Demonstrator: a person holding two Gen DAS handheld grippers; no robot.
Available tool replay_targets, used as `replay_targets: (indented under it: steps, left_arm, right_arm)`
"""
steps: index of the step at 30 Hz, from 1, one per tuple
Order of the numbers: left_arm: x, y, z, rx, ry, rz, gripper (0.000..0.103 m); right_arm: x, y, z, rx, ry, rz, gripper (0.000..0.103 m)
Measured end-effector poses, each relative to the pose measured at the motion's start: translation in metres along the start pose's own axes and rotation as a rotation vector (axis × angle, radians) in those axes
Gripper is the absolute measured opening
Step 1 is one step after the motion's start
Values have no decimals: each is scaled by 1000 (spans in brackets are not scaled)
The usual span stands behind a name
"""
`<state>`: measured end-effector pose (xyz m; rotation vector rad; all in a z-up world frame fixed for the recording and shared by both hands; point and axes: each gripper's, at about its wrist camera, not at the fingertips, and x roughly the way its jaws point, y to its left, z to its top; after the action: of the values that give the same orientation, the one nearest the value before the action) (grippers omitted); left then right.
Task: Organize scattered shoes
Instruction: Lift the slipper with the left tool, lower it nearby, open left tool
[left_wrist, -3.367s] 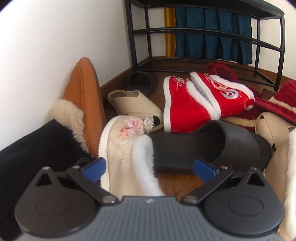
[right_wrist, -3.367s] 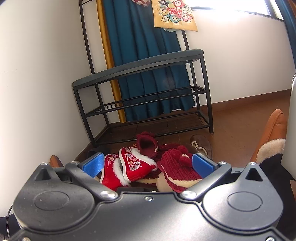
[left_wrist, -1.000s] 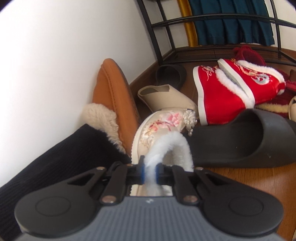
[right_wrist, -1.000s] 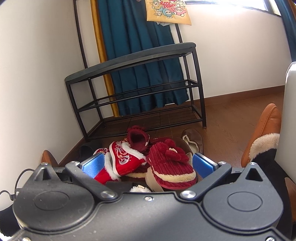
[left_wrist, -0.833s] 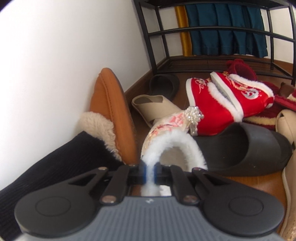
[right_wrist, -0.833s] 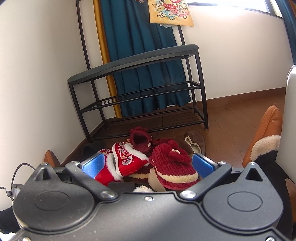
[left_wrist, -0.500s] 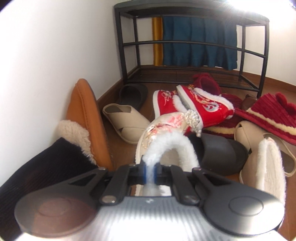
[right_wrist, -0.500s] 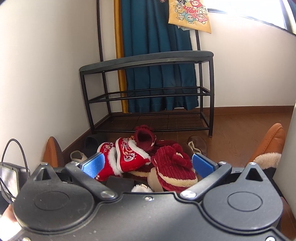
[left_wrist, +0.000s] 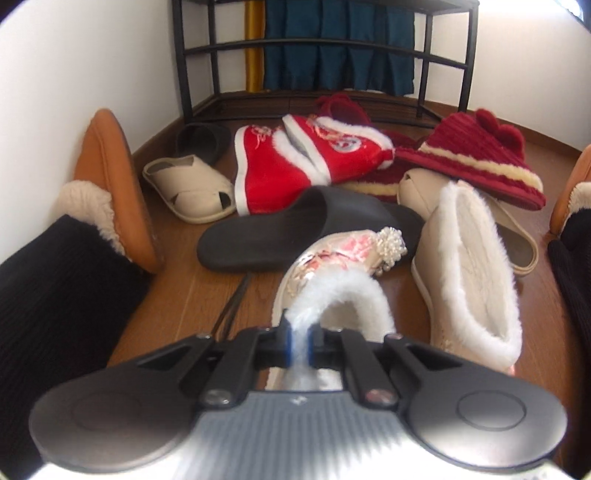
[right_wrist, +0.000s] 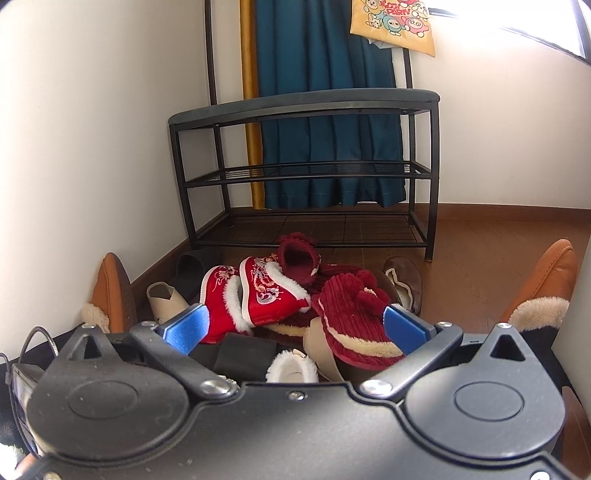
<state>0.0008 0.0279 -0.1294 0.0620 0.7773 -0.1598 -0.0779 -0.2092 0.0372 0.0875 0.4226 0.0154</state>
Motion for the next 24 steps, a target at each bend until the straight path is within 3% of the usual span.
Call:
replay_targets:
  steps: [5,10,13,16,20,24]
  left_arm:
    - [13,23,3,-64,7,28,13]
    - [12,32,8,-81,-34,61,76]
    - [4,33,13,-73,-57,72,92]
    - [-8,37,18,-91,-52,59,98]
    - [-27,43,26,-118,-59,37,100]
    - [-50,47,31,-112,-113,27,101]
  right_arm:
    - [3,2,0,-5,9,8,103]
    - [11,8,-2,-23,34,41,103]
    - [16,12,-4,-36,53,69,103]
    - [21,15,-4,-48,70,102,103]
    - [29,22,2,-91,84,169,103]
    - [40,41,8,-270,90,250,103]
